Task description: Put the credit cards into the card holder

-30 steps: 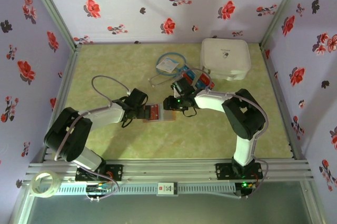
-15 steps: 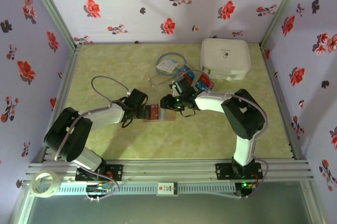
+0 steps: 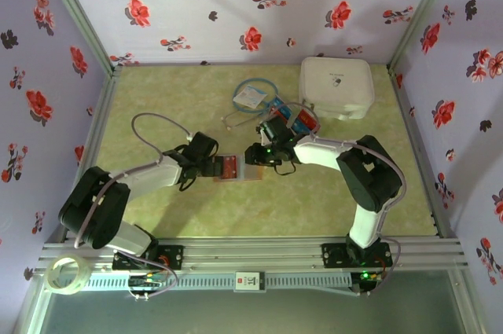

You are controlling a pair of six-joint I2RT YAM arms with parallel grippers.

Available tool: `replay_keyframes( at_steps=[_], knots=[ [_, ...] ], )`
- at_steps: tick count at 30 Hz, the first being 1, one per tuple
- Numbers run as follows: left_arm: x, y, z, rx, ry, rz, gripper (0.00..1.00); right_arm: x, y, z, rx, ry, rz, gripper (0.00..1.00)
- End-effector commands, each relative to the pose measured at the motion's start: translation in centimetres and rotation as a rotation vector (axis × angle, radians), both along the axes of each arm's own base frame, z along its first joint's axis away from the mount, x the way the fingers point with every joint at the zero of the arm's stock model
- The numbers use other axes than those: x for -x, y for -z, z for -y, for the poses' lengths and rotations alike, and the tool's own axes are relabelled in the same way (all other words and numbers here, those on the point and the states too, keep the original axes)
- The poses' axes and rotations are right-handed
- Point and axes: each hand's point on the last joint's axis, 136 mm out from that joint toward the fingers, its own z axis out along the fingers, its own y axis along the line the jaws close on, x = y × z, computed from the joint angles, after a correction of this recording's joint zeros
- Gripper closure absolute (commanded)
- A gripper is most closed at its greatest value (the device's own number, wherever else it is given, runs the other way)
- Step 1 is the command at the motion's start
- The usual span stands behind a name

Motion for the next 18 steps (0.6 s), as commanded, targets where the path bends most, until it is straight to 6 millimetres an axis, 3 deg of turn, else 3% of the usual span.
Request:
replay_keyframes(
  at_steps=[1, 18],
  knots=[
    [0.8, 0.5, -1.4, -0.060, -0.010, -0.012, 0.00, -0.6, -0.6, 0.9, 0.047, -0.001, 0.036, 0.59],
    [1.4, 3.1, -2.3, -0.103, -0.020, -0.059, 0.00, -0.8, 0.6, 0.7, 0.074, -0.012, 0.012, 0.58]
  ],
)
